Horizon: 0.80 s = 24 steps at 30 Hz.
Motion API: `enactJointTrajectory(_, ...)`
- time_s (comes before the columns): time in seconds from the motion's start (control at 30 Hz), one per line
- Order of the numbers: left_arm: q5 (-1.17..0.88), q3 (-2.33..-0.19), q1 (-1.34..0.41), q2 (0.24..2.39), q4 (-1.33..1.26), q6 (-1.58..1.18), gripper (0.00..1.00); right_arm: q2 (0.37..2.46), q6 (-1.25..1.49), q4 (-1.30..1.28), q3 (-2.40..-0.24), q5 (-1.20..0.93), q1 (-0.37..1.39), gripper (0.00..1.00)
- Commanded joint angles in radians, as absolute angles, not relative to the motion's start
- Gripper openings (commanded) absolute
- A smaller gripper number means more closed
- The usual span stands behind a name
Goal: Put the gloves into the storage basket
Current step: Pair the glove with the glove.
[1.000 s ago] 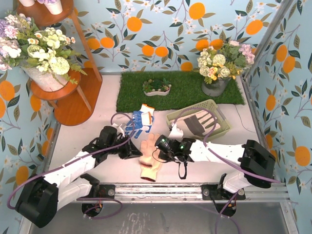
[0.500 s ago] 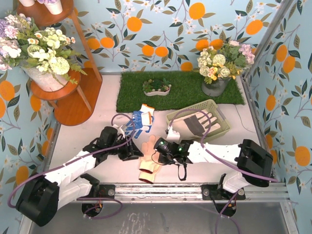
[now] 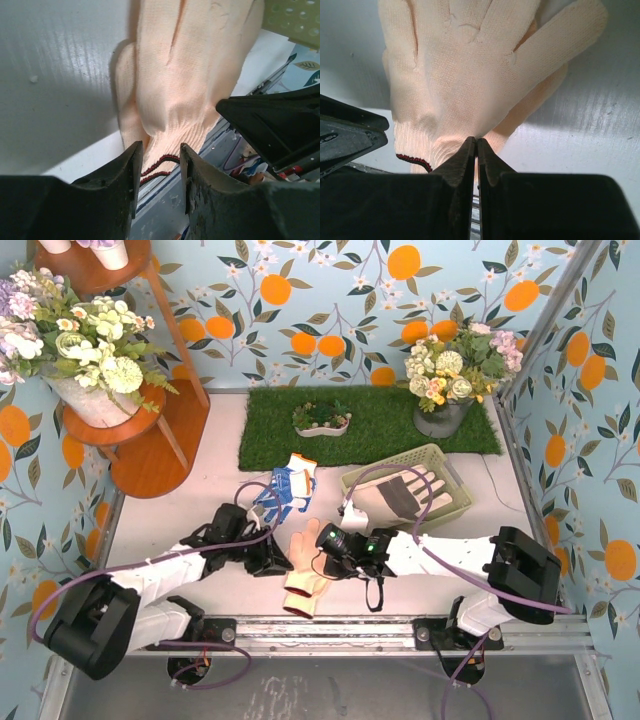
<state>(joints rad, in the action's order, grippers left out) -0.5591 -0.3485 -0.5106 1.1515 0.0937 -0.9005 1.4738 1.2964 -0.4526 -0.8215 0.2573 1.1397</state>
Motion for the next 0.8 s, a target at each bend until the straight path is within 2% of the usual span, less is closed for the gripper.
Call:
enactJointTrajectory(0.0,-0.587,-0.347,-0.508,1.179,0.004,-0.873,0.39,1.441,1.295,-0.416,-0.817,0.261,1.147,0.00)
enactJointTrajectory(0.1,-0.595,-0.341,-0.508,1.184,-0.017,-0.877,0.38,1.441,1.294,-0.413,-0.816,0.260,1.147,0.00)
enactJointTrajectory(0.2,-0.594,-0.335,-0.507,1.192,-0.026,-0.881,0.32,1.442,1.295,-0.412,-0.815,0.261,1.147,0.00)
enactJointTrajectory(0.53,-0.621,-0.335,-0.509,1.250,-0.091,-0.888,0.31,1.445,1.297,-0.398,-0.814,0.259,1.147,0.00)
enactJointTrajectory(0.6,-0.623,-0.336,-0.509,1.257,-0.094,-0.887,0.26,1.443,1.298,-0.399,-0.813,0.261,1.147,0.00)
enactJointTrajectory(0.77,-0.648,-0.336,-0.509,1.240,-0.095,-0.900,0.04,1.425,1.292,-0.406,-0.813,0.255,1.148,0.00)
